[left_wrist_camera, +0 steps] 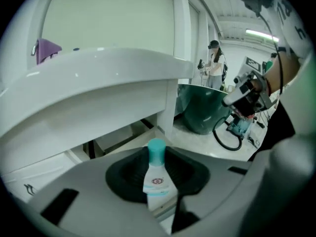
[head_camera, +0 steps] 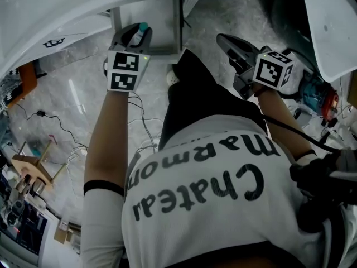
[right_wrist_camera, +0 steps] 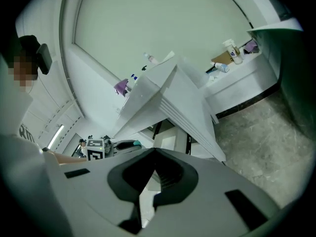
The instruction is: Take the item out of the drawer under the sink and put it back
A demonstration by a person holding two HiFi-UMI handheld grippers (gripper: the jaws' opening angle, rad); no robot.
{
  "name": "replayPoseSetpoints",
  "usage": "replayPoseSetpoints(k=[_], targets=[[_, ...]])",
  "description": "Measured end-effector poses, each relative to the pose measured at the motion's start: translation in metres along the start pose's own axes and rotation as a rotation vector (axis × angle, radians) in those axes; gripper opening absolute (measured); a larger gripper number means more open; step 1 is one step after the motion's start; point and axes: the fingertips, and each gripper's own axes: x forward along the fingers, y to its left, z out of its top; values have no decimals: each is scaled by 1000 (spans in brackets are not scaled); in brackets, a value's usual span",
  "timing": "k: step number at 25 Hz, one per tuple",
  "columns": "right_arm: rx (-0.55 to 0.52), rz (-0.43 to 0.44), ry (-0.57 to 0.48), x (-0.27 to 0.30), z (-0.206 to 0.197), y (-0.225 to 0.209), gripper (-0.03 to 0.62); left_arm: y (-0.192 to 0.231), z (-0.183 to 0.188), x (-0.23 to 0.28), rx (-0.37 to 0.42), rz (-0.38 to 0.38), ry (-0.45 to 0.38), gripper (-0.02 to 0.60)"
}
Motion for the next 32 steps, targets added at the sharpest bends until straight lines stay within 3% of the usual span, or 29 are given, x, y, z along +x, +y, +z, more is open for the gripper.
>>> replayPoseSetpoints(k=[6,14,20,28,32], targets=[[-32,47,3,-2,7,35,9,-14,37,-45,-27,32,-99,103],[-158,179,26,12,48,109,9,-15,91,-109,-171,107,-272,103],[-331,284,35,32,92,166,9,7,138,-155,-297,198,-452,103],[-453,425,43,61,148,228,9,46,183,-200,-350,301,-596,103],[-488,409,59,72,172,242,9,63,192,-219,-402,363,-660,103]])
